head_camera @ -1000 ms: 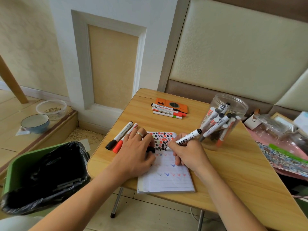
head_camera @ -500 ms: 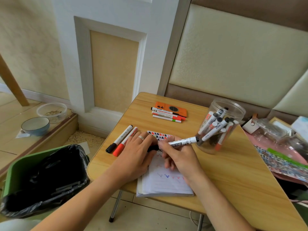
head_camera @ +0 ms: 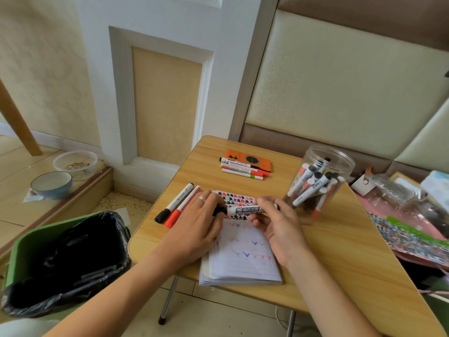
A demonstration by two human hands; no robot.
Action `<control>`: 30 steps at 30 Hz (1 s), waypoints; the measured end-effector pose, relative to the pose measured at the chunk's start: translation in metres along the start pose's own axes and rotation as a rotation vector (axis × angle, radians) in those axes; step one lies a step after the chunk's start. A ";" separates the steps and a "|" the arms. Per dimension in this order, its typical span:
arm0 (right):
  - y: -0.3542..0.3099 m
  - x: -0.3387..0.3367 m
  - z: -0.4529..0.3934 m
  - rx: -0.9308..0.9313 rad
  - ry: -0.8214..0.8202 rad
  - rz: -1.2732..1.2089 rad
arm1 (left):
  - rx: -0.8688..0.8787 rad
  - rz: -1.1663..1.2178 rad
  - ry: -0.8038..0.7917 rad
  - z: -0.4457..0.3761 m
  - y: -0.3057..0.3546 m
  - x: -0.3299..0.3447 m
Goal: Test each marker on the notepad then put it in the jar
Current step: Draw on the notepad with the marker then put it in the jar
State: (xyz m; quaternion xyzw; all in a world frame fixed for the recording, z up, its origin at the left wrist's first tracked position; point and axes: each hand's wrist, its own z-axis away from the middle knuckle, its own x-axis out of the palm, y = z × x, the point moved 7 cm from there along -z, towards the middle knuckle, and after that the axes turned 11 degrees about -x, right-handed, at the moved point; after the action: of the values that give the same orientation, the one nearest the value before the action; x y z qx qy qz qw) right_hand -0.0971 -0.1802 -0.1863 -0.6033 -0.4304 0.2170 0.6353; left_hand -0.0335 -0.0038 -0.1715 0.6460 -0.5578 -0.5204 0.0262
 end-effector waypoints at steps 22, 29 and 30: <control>0.007 0.022 0.013 -0.055 -0.176 0.276 | -0.001 0.111 -0.033 -0.006 -0.009 -0.002; 0.009 0.022 0.013 -0.049 -0.178 0.275 | 0.001 0.119 -0.058 -0.007 -0.008 -0.002; 0.009 0.022 0.013 -0.043 -0.180 0.269 | -0.002 0.121 -0.056 -0.007 -0.009 -0.001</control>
State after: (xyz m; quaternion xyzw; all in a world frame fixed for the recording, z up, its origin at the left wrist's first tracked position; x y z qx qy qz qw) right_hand -0.0940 -0.1536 -0.1897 -0.6472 -0.4052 0.3441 0.5464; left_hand -0.0225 -0.0033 -0.1732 0.5963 -0.5959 -0.5361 0.0426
